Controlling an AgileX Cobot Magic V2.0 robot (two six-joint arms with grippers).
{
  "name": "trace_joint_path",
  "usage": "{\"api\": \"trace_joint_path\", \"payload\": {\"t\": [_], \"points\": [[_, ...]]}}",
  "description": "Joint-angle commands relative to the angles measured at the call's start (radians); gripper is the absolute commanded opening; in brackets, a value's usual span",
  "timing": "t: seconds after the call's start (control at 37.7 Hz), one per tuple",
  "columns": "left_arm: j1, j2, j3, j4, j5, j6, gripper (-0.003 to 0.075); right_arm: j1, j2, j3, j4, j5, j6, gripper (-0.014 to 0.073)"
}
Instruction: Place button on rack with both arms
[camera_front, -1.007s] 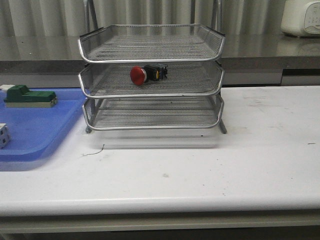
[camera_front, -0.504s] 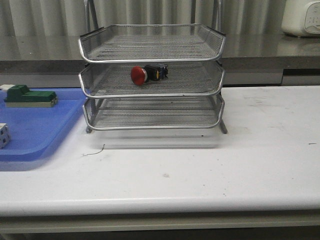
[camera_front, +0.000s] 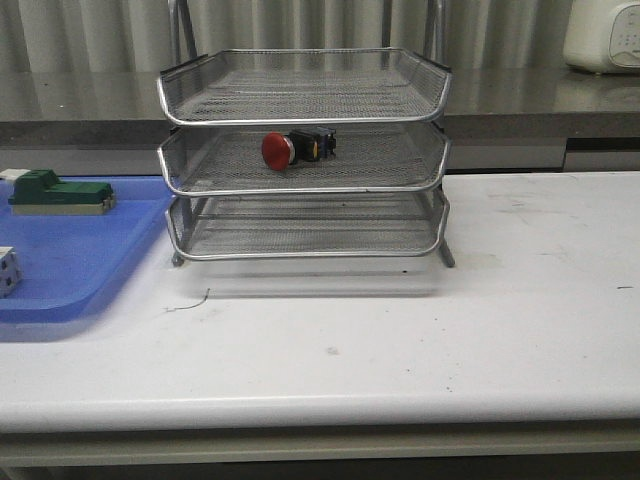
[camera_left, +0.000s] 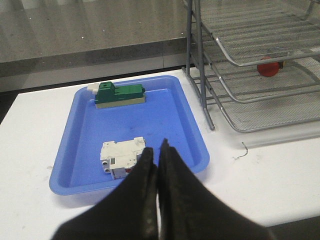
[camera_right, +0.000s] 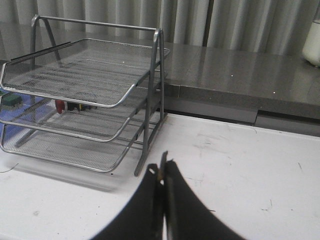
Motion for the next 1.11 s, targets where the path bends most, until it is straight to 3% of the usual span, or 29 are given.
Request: {"api": "trace_joint_path", "payload": {"t": [0.0,0.34,0.56,0.66,1.03,1.09], "points": [[0.002,0.011,-0.027,-0.019,-0.081,-0.007,-0.0019,-0.004,0.011,-0.023,0.008,-0.069,-0.004,-0.0109],[0.002,0.009,-0.011,-0.021,-0.119,-0.013,-0.0019,-0.004,0.011,-0.023,0.008,-0.069,-0.004,-0.0109],[-0.003,-0.064,0.091,0.137,-0.206,-0.269,-0.0019,-0.004,0.011,-0.023,0.008,-0.069,-0.004,-0.0109],[-0.021,-0.114,0.178,0.189,-0.251,-0.333,-0.0019,-0.004,0.011,-0.023,0.008,-0.069,-0.004,-0.0109],[-0.047,-0.172,0.409,0.197,-0.489,-0.34,-0.0019,-0.004,0.012,-0.023,0.008,-0.067,-0.004,-0.0109],[-0.047,-0.172,0.406,0.197,-0.469,-0.34,-0.0019,-0.004,0.012,-0.023,0.008,-0.066,-0.004,-0.0109]]}}
